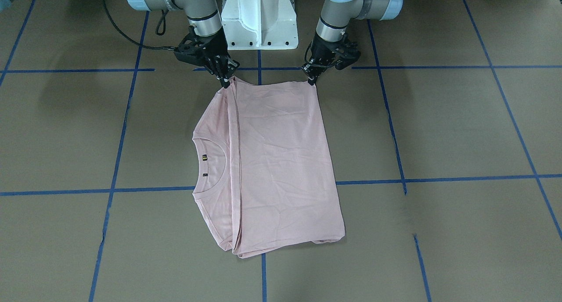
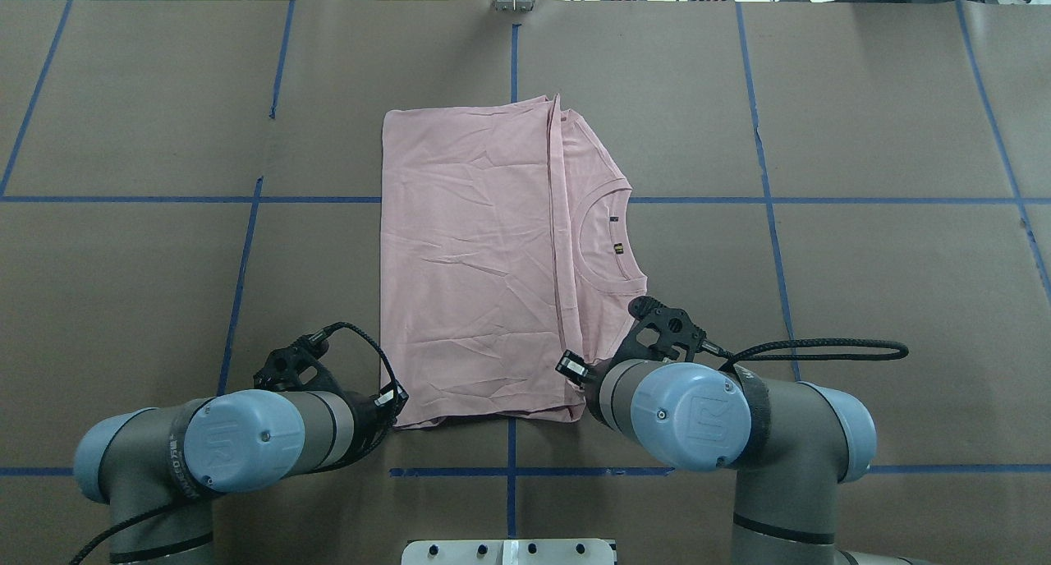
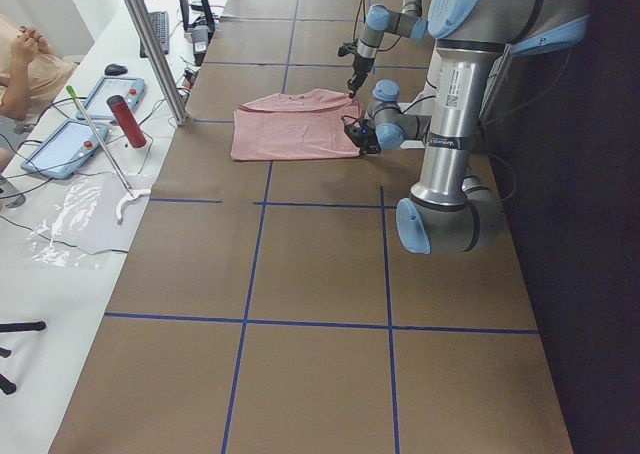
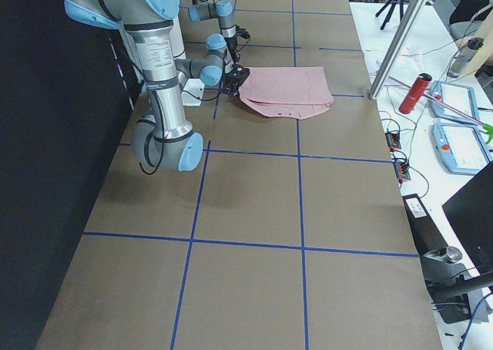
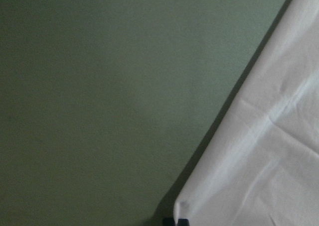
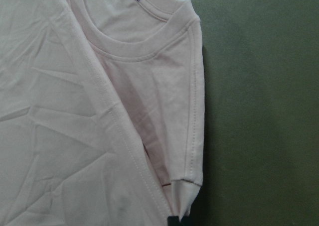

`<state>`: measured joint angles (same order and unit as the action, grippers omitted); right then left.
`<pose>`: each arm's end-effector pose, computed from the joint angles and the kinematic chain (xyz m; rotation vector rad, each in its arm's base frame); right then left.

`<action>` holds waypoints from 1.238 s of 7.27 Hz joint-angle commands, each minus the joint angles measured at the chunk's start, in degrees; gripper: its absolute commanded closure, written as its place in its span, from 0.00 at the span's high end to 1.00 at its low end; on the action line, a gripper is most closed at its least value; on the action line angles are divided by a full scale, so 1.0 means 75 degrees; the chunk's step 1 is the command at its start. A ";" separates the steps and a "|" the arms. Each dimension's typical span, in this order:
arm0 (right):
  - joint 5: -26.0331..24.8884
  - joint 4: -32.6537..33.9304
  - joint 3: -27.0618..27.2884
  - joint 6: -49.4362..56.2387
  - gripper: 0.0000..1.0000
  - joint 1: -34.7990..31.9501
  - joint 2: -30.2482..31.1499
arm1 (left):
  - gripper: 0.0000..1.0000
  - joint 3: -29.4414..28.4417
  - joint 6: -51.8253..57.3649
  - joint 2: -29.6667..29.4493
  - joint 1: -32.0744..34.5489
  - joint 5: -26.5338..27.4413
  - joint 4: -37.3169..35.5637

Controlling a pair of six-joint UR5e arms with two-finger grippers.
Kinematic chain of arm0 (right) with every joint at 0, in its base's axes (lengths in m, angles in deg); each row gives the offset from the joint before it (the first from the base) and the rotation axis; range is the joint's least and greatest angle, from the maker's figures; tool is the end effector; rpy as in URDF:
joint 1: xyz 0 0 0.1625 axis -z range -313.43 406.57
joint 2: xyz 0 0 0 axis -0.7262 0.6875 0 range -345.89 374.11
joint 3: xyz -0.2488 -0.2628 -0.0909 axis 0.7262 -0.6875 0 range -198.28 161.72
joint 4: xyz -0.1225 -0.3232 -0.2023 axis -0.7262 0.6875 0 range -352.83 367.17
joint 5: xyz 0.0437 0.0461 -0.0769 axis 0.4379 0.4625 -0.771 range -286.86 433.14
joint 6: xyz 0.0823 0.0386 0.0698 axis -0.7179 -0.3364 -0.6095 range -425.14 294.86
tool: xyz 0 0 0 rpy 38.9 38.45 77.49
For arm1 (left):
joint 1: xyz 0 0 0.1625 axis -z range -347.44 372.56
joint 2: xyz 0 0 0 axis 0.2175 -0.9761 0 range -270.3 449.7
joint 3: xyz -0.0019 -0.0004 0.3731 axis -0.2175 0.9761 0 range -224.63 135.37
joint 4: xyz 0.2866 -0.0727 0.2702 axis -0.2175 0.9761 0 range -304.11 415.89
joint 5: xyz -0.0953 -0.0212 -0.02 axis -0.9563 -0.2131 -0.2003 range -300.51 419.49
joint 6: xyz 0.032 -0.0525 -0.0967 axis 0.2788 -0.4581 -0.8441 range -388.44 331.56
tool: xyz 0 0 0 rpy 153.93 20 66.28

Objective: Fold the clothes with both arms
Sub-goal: 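Lift the near edge with both grippers and fold it over toward the far edge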

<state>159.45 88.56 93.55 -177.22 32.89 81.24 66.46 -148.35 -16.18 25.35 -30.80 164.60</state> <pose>-0.5155 -0.2702 0.2290 -0.0089 -0.9479 0.6077 0.5116 -0.2522 0.2766 -0.1524 0.9814 -0.6821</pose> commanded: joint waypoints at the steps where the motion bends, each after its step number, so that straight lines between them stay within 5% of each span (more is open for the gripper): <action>1: -0.0023 0.0093 0.0402 -0.0055 0.00 -0.0052 0.0072 | 0.00 0.1013 0.0016 -0.0027 0.0005 -0.0055 -0.0906; 2: 0.0000 0.1231 0.1322 -0.0300 0.00 0.0006 0.0142 | 0.00 0.2087 0.0016 -0.0004 0.0005 -0.0067 -0.1551; 3: 0.0012 0.2124 0.2120 -0.0360 0.00 0.0007 0.0050 | 0.00 0.2516 0.0027 -0.0178 -0.0006 -0.0067 -0.2138; 4: 0.0023 0.2202 0.2105 -0.0279 0.00 -0.0446 -0.0044 | 0.00 0.2369 0.0248 -0.0516 0.0423 -0.0044 -0.2201; 6: 0.0350 0.2145 0.0277 0.0597 0.00 -0.1630 -0.1466 | 0.00 0.0980 0.1732 -0.1256 0.1699 -0.0079 -0.2097; 9: 0.1428 0.0344 -0.1755 0.1010 0.00 -0.2827 -0.2057 | 0.00 -0.0169 0.2626 -0.1712 0.2651 -0.0067 -0.1514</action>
<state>167.28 96.05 87.04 -170.63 14.94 68.35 69.93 -131.37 -26.85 42.48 -31.37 151.06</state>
